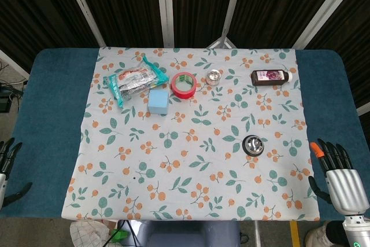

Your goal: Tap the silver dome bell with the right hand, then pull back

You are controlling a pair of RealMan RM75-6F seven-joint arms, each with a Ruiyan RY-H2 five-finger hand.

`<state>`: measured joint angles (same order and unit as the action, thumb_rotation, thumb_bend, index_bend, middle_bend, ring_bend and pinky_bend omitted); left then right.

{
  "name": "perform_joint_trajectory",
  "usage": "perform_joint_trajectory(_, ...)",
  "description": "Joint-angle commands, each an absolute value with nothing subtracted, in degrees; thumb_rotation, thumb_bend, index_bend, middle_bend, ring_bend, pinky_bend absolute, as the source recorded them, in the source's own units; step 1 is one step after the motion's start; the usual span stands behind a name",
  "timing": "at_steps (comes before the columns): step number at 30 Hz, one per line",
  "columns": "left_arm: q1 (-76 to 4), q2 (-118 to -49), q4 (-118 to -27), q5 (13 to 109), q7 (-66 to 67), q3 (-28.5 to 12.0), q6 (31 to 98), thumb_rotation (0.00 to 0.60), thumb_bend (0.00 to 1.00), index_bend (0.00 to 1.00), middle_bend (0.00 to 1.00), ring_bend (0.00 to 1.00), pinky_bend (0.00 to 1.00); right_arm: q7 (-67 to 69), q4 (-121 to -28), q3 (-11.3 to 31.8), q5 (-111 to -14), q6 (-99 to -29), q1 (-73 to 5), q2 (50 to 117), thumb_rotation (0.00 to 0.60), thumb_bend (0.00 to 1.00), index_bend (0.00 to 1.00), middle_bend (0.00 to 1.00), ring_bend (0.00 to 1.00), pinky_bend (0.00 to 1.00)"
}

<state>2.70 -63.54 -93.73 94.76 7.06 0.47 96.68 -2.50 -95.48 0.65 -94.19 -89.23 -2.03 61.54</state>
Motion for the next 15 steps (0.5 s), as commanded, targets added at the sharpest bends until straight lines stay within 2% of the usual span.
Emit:
perform_joint_trajectory(1, 2.8, -63.5, -93.7, 94.7, 6.9, 0.5, 96.7, 0.6, 0.27, 0.07, 0.0, 0.0, 0.09, -2.7, -94.8, 1.1, -94.3, -90.1, -1.9, 62.3, 0.6, 0.43, 0.0, 0.0, 0.0, 0.0)
perform_joint_trajectory(15, 3.3, -63.7, -93.4, 95.9, 7.1, 0.8, 97.7, 0.6, 0.27, 0.07, 0.0, 0.0, 0.09, -2.0, -93.2, 2.0, -93.6, -91.2, -1.8, 63.6, 0.6, 0.43, 0.0, 0.0, 0.0, 0.0)
